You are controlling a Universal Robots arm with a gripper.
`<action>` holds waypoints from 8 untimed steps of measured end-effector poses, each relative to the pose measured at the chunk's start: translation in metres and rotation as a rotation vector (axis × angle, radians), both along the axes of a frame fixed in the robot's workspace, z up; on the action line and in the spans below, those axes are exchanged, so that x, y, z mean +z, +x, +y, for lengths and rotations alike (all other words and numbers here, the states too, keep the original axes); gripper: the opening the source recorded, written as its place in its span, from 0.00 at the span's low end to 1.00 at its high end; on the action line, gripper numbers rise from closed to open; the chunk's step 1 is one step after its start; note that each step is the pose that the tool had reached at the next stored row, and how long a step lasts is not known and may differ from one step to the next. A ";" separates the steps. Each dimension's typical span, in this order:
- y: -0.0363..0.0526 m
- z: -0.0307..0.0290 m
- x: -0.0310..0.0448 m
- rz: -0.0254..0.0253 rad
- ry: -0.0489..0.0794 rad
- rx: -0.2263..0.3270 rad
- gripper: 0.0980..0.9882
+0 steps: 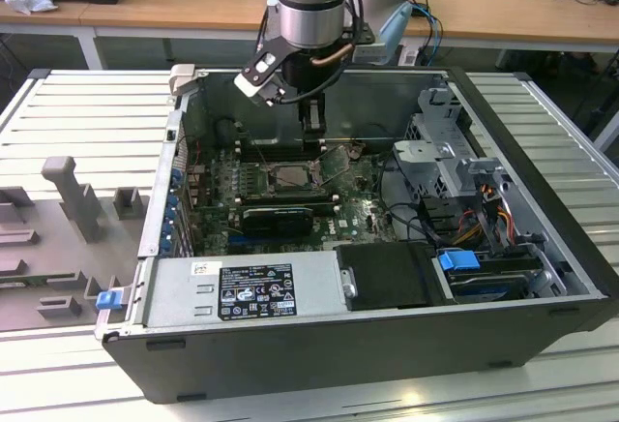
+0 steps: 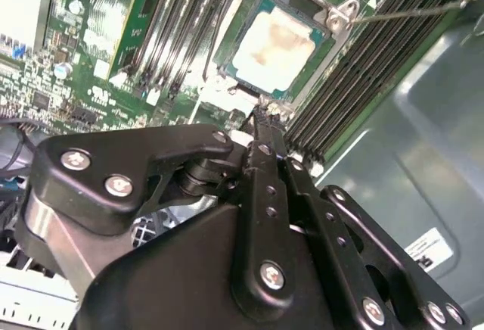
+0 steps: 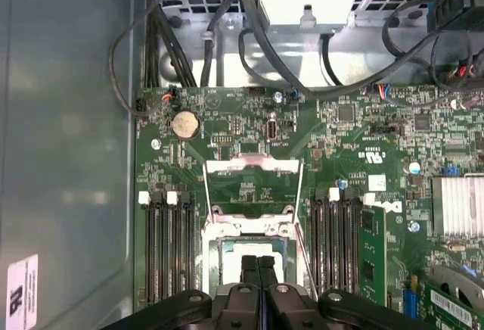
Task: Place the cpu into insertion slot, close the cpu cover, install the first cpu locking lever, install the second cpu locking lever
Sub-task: 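Close the cpu cover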
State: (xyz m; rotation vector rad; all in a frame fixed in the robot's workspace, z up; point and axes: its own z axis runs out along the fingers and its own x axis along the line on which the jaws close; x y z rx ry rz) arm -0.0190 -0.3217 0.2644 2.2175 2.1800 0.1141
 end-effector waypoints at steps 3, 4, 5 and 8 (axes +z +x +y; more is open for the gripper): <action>0.0189 0.0000 0.0001 0.0086 0.000 0.000 0.01; 0.0251 0.0000 0.0001 0.0113 0.000 0.000 0.01; 0.0292 0.0000 0.0001 0.0130 0.000 0.000 0.01; 0.0463 0.0000 0.0000 0.0195 0.000 0.000 0.01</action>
